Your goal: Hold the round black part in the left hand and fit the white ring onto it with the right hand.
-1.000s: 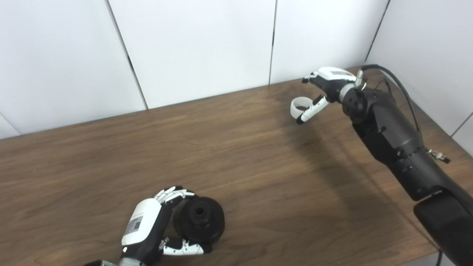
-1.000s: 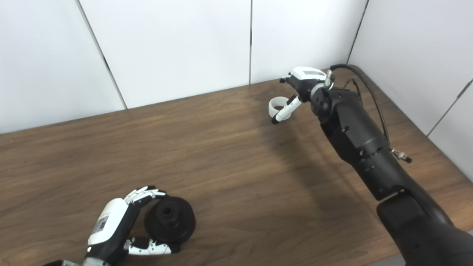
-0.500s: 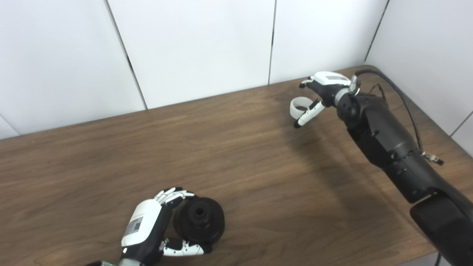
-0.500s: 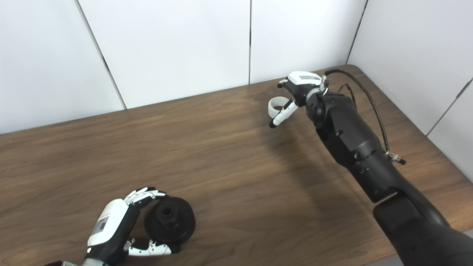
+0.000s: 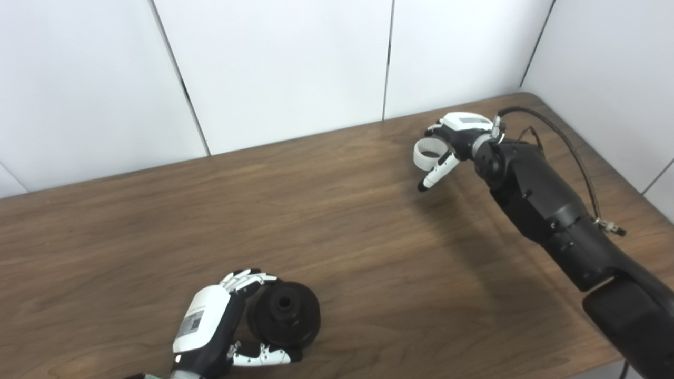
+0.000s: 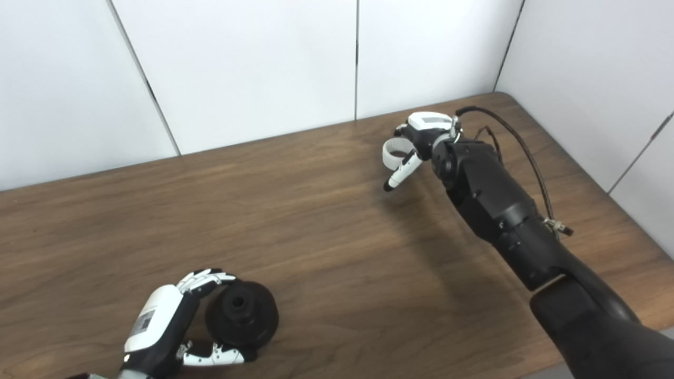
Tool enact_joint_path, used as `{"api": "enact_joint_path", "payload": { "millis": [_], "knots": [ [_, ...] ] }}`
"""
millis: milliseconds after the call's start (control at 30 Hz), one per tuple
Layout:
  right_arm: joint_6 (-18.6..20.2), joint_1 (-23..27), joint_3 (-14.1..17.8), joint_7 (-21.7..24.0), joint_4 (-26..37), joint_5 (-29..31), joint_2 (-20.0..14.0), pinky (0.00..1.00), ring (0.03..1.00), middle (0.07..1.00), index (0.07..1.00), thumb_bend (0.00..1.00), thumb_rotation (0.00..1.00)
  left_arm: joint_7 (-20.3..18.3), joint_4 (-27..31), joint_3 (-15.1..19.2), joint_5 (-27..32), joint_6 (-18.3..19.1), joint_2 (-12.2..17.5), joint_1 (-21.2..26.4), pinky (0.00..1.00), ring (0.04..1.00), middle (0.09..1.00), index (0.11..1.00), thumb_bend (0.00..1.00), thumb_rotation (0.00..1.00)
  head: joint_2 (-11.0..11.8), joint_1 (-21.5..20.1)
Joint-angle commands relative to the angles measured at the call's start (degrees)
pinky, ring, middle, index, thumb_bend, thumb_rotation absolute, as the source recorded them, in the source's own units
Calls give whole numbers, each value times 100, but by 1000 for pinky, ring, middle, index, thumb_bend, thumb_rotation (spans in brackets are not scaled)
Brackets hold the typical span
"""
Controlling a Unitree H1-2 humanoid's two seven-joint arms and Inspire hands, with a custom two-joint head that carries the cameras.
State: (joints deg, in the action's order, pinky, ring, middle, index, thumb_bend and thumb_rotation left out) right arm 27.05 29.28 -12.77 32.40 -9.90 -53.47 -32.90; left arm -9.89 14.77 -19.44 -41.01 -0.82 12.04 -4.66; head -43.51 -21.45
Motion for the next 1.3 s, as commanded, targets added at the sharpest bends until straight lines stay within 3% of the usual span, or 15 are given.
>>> {"api": "enact_joint_path", "payload": {
  "millis": [0, 667, 1033, 1267],
  "knots": [
    [-34, 338, 11, -214, 65, -56, -175, 1000, 1000, 1000, 895, 981, 434, -52, 101, -17, -35, 13, 40, 17, 932, 893, 801, 485, 524, 52, -7, -3],
    [-22, 359, 16, -123, -9, -51, -229, 1000, 1000, 1000, 857, 949, 432, -84, 137, -12, -10, 51, 23, 13, 894, 891, 803, 485, 523, 52, -55, 123],
    [-62, 345, -100, -116, 25, -32, -308, 1000, 1000, 997, 776, 893, 443, -40, 118, -16, -24, 27, 8, 20, 887, 889, 800, 485, 523, 51, -73, 131],
    [-140, 336, -207, -267, -59, 23, -347, 1000, 1000, 936, 715, 853, 437, -71, 154, -17, -48, 64, 15, 25, 893, 884, 802, 485, 523, 52, -81, 135]
  ]
}}
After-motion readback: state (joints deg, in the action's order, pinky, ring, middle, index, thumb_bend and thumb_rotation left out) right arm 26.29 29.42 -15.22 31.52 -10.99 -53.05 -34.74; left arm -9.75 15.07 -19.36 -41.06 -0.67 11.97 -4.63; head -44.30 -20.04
